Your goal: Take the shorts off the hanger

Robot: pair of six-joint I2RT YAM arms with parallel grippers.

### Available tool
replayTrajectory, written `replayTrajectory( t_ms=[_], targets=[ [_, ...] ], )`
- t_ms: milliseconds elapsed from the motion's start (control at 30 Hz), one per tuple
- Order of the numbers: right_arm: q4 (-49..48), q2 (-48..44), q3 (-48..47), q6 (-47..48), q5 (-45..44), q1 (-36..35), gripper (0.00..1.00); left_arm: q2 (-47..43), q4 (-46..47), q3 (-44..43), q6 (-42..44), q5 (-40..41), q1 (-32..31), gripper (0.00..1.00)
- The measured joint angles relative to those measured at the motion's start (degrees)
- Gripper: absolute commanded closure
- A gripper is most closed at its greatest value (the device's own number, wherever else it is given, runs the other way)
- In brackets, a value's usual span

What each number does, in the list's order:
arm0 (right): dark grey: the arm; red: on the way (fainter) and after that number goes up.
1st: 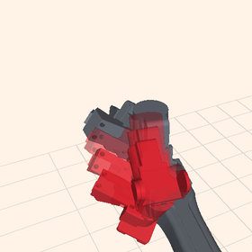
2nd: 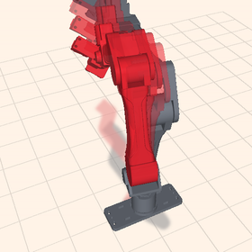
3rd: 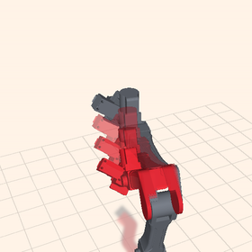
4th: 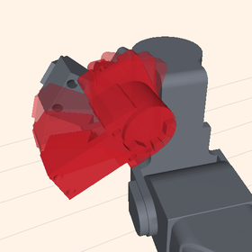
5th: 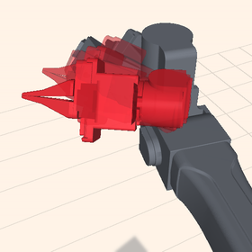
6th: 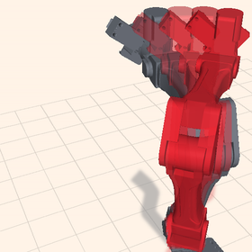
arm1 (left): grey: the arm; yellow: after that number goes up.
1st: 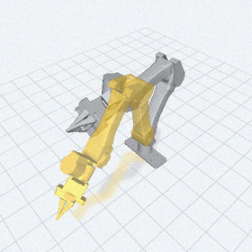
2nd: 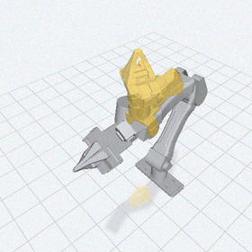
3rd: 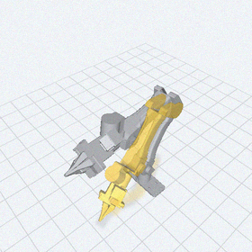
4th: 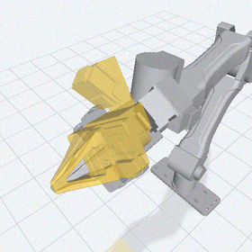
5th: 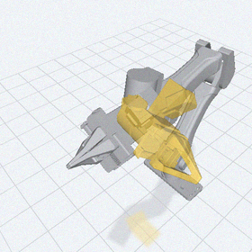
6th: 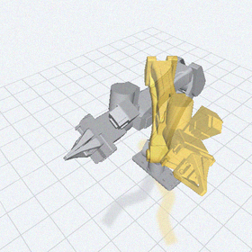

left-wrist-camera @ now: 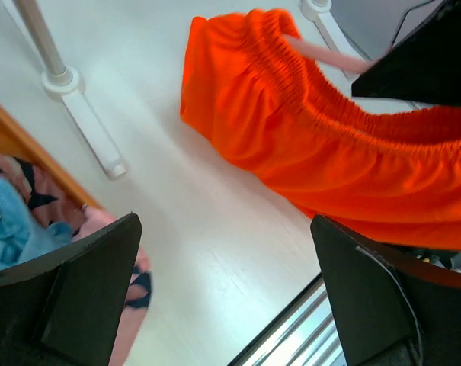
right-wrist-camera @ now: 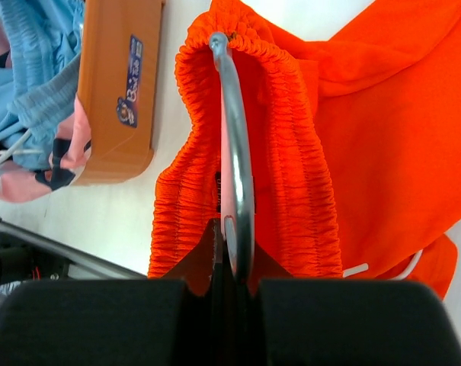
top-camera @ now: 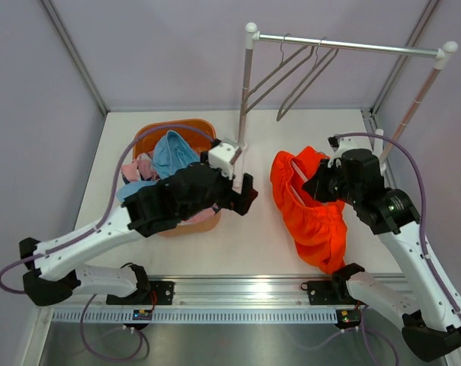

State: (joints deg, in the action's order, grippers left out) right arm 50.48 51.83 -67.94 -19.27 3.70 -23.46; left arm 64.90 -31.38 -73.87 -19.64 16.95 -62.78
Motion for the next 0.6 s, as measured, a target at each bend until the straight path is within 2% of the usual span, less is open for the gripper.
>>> replayTrajectory(
  t_ms=[100, 233, 400, 600],
  targets=[
    [-0.20, -0.83, 1.11, -0.37, -0.11, -2.97, 1.00, 9.44, 0.85, -6.71, -0.66, 5.35, -4.39, 0.01],
    [-0.24, -1.14, 2.25, -0.90, -1.57, -7.45, 1.00, 18.78, 1.79, -12.07, -1.97, 9.49, -5.27, 0.01],
    [-0.13, -1.40, 2.89, -1.36, -3.63, -9.07, 1.00, 25.55, 1.05, -17.88, -2.91, 12.44, -5.18, 0.01],
    [-0.02, -2.69, 2.89, -1.42, -4.70, -9.25, 1.00, 29.31, 1.14, -22.14, -3.39, 13.14, -5.18, 0.01]
  ],
)
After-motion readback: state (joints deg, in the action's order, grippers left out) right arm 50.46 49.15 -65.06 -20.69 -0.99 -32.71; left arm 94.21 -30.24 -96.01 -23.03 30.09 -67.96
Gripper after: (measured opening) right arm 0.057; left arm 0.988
